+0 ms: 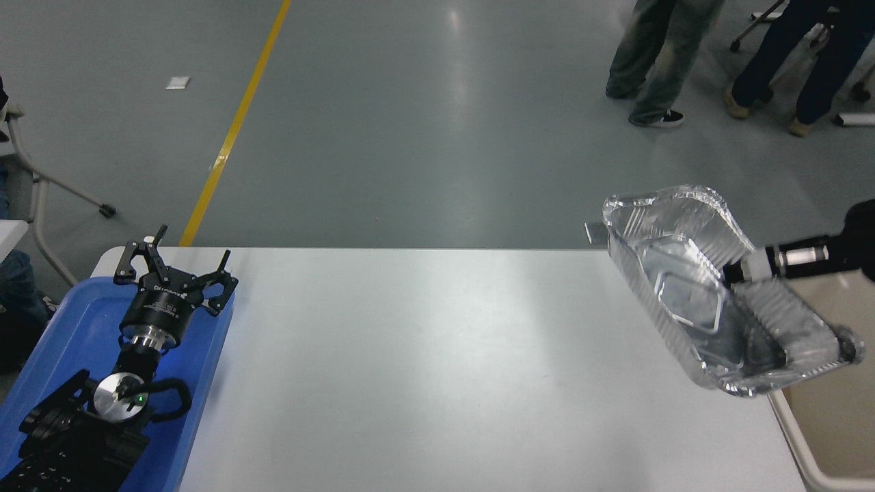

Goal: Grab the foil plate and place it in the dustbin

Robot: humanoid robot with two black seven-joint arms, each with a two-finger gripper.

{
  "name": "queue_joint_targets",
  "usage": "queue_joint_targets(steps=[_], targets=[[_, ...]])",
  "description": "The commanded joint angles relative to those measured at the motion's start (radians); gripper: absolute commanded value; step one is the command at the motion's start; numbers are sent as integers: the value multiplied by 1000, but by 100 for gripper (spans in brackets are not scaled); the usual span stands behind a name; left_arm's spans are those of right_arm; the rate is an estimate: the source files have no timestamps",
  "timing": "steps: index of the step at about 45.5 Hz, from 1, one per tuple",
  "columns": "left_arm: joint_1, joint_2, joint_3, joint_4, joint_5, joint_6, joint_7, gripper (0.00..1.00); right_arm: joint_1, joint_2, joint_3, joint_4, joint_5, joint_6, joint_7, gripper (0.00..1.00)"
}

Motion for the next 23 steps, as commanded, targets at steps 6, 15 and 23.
queue_joint_targets(steps=[6, 15, 23], targets=[[0, 0, 0, 0, -1, 0, 0, 99, 57, 7, 40, 3, 3, 93, 12, 0], [0, 0, 0, 0, -1, 0, 0, 99, -97, -10, 39, -59, 10, 55, -11, 0], [0, 0, 0, 0, -1, 0, 0, 99, -284, -81, 42, -193, 12, -17, -37, 0]])
